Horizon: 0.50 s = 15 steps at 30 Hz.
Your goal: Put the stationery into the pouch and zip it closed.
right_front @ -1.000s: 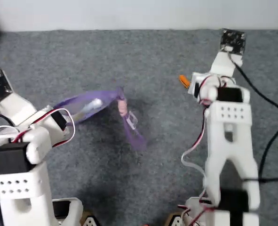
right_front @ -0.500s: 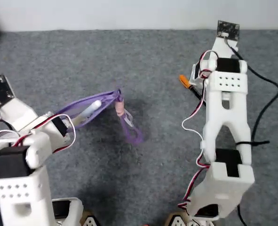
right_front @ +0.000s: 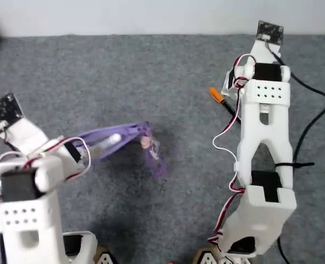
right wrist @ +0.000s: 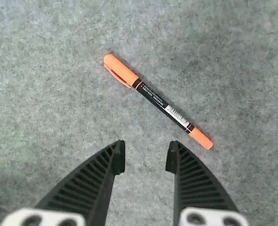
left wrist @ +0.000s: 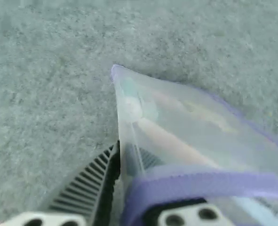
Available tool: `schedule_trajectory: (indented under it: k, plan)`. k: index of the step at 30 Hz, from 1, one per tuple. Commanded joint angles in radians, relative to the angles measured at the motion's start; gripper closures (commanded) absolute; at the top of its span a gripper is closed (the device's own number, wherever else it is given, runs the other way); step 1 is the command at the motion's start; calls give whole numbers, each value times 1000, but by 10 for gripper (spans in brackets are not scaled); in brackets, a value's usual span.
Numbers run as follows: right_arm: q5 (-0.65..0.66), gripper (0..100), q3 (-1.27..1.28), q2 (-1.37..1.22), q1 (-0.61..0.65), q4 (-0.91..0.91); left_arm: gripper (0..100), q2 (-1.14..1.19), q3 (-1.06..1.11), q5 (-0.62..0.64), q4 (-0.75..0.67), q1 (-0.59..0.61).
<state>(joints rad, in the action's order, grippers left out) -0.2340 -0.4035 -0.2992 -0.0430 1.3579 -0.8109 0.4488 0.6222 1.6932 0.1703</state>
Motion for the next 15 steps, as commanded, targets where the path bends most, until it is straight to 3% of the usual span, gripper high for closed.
schedule_trajectory:
  k: [1,5,15]
  plan:
    - [-9,852,-49,12,-8,2,987,48,-137,8,38,21]
    - [3,851,-49,2,8,-12,987,34,-211,9,34,21]
    - [255,850,-100,-200,82,-108,987,28,-147,9,35,21]
